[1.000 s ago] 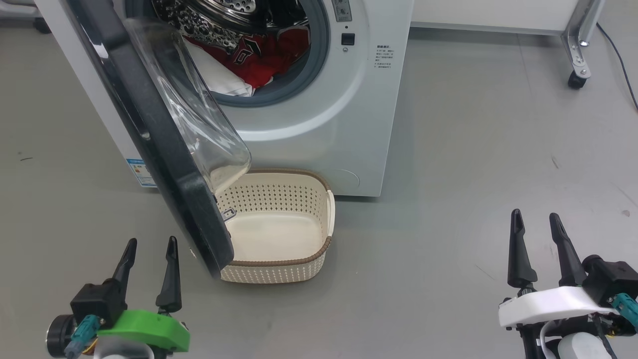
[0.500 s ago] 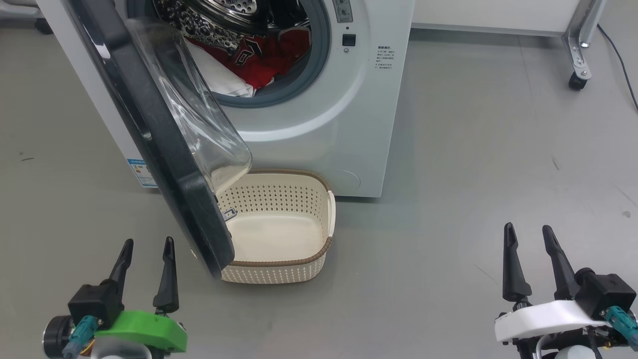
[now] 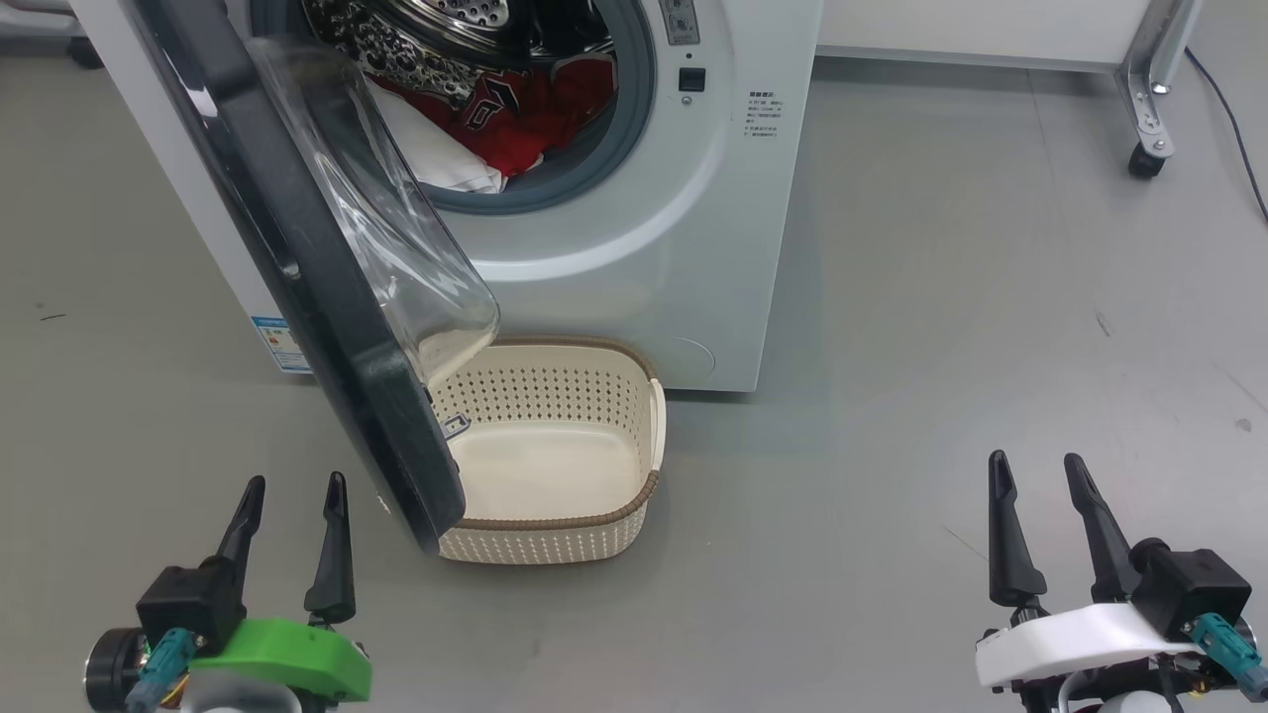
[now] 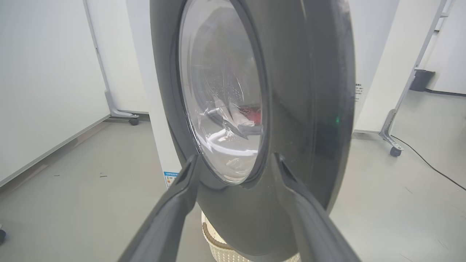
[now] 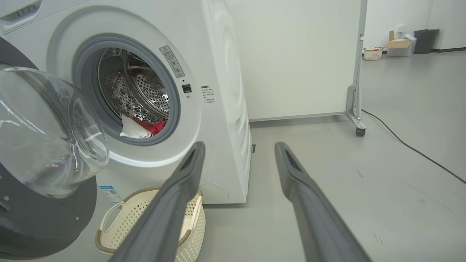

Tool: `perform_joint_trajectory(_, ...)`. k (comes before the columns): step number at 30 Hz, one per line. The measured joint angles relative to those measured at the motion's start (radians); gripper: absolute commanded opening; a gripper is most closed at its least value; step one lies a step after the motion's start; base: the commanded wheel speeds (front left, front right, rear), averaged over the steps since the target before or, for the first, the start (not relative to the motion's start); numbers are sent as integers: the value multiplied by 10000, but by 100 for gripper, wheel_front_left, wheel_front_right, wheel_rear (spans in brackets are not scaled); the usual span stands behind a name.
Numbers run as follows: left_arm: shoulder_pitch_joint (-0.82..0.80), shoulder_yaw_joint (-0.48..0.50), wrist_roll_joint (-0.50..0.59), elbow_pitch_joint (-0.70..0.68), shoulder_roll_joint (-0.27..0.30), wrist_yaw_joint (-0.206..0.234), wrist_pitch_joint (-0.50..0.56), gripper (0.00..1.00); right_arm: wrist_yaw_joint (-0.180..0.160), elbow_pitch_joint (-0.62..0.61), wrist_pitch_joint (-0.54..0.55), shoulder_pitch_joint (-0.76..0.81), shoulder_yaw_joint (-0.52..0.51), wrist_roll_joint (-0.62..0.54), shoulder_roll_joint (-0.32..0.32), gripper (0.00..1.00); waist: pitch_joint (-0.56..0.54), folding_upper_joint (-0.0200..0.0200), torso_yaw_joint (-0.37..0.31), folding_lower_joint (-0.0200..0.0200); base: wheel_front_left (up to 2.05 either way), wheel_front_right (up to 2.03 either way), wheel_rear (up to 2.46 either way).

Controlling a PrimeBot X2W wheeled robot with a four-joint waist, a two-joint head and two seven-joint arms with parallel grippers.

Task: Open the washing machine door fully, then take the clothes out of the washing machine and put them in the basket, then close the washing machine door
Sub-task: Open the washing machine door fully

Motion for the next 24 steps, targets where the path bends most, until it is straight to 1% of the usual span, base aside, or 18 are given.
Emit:
perform_joint_trajectory(8,10,15,6,4,-10,-8,0,100,100,38,0,105,-132,-159,142,100,-3,0,-22,0,0,0,0)
perform_joint_trajectory(14,17,17,15,31,-15,-12,0,100,268,82,0,144,-244,-265,205,100,-10,0,-16,0,0,0,0)
perform_joint_trajectory(16,21,15,15,31,-15,-65,0,100,270,82,0,146,-272,-320,217,100,6,0,-10,-1,0,0,0)
perform_joint_trajectory(17,21,17,21,31,-15,-81,0,93,278,86,0,146,-295,-349,219,100,29,0,-5,0,0,0,0)
perform_joint_trajectory(19,21,17,98,36,-19,-81,0,0,359,121,0,146,-320,-351,238,100,47,0,7,0,0,0,0)
perform_joint_trajectory(24,21,33,249,35,-23,-82,0,0,462,153,0,146,-384,-372,374,100,64,0,30,0,0,0,0)
